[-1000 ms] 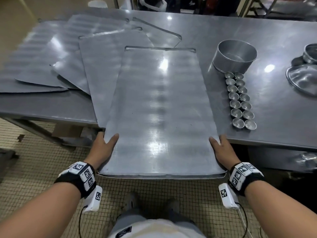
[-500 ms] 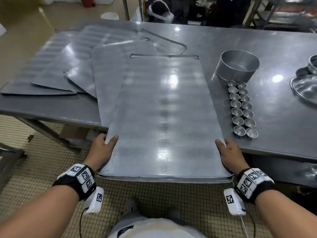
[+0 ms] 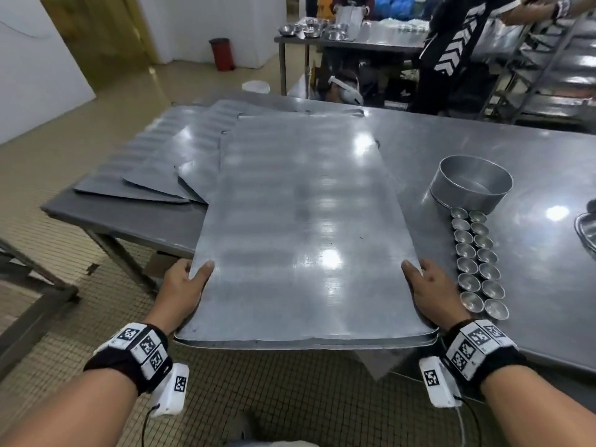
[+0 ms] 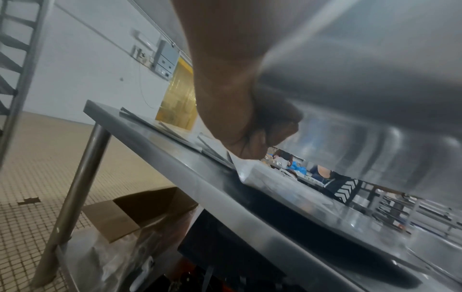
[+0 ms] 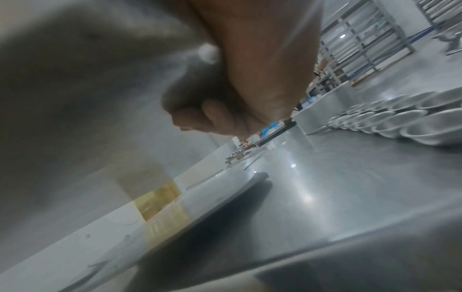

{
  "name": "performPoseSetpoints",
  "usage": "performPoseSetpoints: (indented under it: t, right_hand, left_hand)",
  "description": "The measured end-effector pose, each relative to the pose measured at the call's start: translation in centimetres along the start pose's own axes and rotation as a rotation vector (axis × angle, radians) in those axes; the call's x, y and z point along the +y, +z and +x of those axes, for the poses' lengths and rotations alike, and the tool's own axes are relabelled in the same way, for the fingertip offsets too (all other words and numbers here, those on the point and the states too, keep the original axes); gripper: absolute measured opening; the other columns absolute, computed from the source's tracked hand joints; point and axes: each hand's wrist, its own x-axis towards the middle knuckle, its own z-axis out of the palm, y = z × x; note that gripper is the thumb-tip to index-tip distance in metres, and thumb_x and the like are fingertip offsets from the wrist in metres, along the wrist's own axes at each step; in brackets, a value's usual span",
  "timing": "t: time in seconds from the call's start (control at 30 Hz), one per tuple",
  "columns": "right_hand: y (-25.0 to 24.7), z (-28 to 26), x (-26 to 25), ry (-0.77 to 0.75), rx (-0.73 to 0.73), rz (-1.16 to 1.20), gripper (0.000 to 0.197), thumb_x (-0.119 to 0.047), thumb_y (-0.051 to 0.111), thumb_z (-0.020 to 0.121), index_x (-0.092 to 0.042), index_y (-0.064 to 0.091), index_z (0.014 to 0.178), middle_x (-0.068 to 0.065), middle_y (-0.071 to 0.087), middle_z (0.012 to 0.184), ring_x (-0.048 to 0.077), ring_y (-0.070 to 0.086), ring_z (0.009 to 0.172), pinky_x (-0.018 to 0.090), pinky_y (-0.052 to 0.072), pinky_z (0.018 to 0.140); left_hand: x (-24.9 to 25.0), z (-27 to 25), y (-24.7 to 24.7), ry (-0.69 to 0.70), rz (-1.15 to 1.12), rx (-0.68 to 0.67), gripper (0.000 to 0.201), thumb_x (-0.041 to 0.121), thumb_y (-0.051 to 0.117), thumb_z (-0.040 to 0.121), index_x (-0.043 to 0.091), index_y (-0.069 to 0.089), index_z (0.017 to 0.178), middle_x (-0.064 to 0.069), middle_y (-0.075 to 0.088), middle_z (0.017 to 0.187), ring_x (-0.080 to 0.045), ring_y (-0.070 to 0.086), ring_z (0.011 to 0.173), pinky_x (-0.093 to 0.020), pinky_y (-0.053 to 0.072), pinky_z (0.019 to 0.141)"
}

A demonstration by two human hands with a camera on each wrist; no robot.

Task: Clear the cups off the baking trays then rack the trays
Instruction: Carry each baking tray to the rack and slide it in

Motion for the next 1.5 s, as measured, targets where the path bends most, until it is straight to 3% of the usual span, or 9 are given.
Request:
performPoseSetpoints:
  t: [0.13, 0.3, 0.4, 0.5, 0.7, 0.97, 1.17, 1.3, 1.5]
  right_hand:
    - [2.0, 2.2, -4.4, -0.061, -0.060, 0.059, 0.030, -0.041, 0.057, 0.100, -0.013, 0.066, 0.105, -0.004, 0.072, 0.094, 0.010, 0.067, 0.086, 0.016, 0.045, 0.065]
    - [6.7, 5.6, -10.5, -0.183, -0.093, 0.085, 0.044, -0.043, 0.060, 0.098, -0.005, 0.062, 0.120, 0.007, 0.072, 0.099, 0.021, 0.070, 0.086, 0.029, 0.047, 0.074]
    - [10.4, 7.0, -15.4, -0.227, -0.143, 0.118, 0.053, -0.042, 0.061, 0.098, 0.002, 0.056, 0.127, 0.011, 0.069, 0.103, 0.024, 0.068, 0.088, 0.028, 0.043, 0.078]
    - [14.3, 8.5, -19.8, -0.309, -0.181, 0.154, 0.066, -0.057, 0.061, 0.091, 0.002, 0.057, 0.122, 0.015, 0.067, 0.106, 0.028, 0.064, 0.095, 0.035, 0.046, 0.083]
    - [22.0, 8.9, -28.6, -0.447, -0.310, 0.201, 0.017, -0.028, 0.060, 0.101, -0.012, 0.061, 0.095, 0.002, 0.067, 0.076, 0.019, 0.061, 0.067, 0.029, 0.044, 0.062]
    - [30.1, 10.9, -36.8, -0.575, -0.545, 0.341, 0.017, -0.027, 0.065, 0.097, -0.015, 0.064, 0.085, -0.003, 0.066, 0.060, 0.009, 0.057, 0.048, 0.027, 0.046, 0.053]
    - [34.4, 12.4, -40.4, -0.647, -0.757, 0.371, 0.022, -0.038, 0.066, 0.096, -0.015, 0.066, 0.094, 0.016, 0.073, 0.072, 0.024, 0.066, 0.057, 0.034, 0.050, 0.058]
    - [36.7, 11.9, -42.6, -0.663, -0.889, 0.378, 0.022, -0.029, 0.063, 0.099, -0.007, 0.063, 0.092, 0.005, 0.068, 0.059, 0.013, 0.061, 0.047, 0.021, 0.045, 0.047]
    - [42.0, 11.1, -43.9, -0.653, -1.048, 0.385, 0.027, -0.040, 0.069, 0.093, -0.013, 0.068, 0.092, 0.012, 0.073, 0.070, 0.028, 0.068, 0.062, 0.037, 0.050, 0.063]
  left_hand:
    - [-0.8, 1.1, -3.7, -0.020, -0.006, 0.087, 0.034, 0.047, 0.068, 0.092, 0.014, 0.063, 0.091, -0.005, 0.073, 0.088, -0.023, 0.071, 0.081, -0.042, 0.058, 0.072]
    - [-0.7, 2.3, -10.3, -0.018, 0.015, 0.167, 0.038, 0.048, 0.065, 0.094, 0.010, 0.062, 0.097, 0.002, 0.070, 0.086, -0.014, 0.067, 0.078, -0.028, 0.048, 0.060]
    - [-1.6, 3.5, -16.0, -0.024, 0.046, 0.193, 0.046, 0.063, 0.064, 0.088, 0.019, 0.066, 0.100, 0.002, 0.074, 0.094, -0.018, 0.071, 0.087, -0.042, 0.057, 0.077]
    - [-1.9, 3.9, -20.7, 0.004, 0.078, 0.304, 0.030, 0.048, 0.064, 0.093, 0.018, 0.063, 0.097, 0.003, 0.069, 0.093, -0.014, 0.064, 0.084, -0.033, 0.050, 0.074]
    - [-4.0, 3.8, -28.7, -0.019, 0.002, 0.496, 0.049, 0.067, 0.067, 0.079, 0.020, 0.064, 0.094, 0.002, 0.071, 0.093, -0.021, 0.067, 0.088, -0.040, 0.051, 0.076]
    - [-4.4, 0.4, -34.4, -0.095, -0.012, 0.745, 0.034, 0.042, 0.069, 0.092, 0.014, 0.062, 0.109, 0.003, 0.072, 0.100, -0.016, 0.069, 0.091, -0.033, 0.054, 0.073]
    - [-5.3, -4.2, -35.4, -0.171, -0.007, 0.902, 0.055, 0.071, 0.067, 0.080, 0.020, 0.064, 0.100, -0.002, 0.075, 0.097, -0.025, 0.072, 0.090, -0.055, 0.058, 0.083]
    - [-4.4, -7.3, -34.3, -0.212, -0.002, 1.006, 0.027, 0.045, 0.070, 0.091, 0.020, 0.067, 0.099, 0.004, 0.074, 0.097, -0.019, 0.071, 0.092, -0.042, 0.058, 0.082]
    - [-3.4, -11.9, -32.8, -0.310, 0.067, 1.156, 0.014, 0.032, 0.068, 0.094, 0.021, 0.060, 0.094, 0.015, 0.063, 0.091, -0.002, 0.060, 0.083, -0.019, 0.044, 0.064]
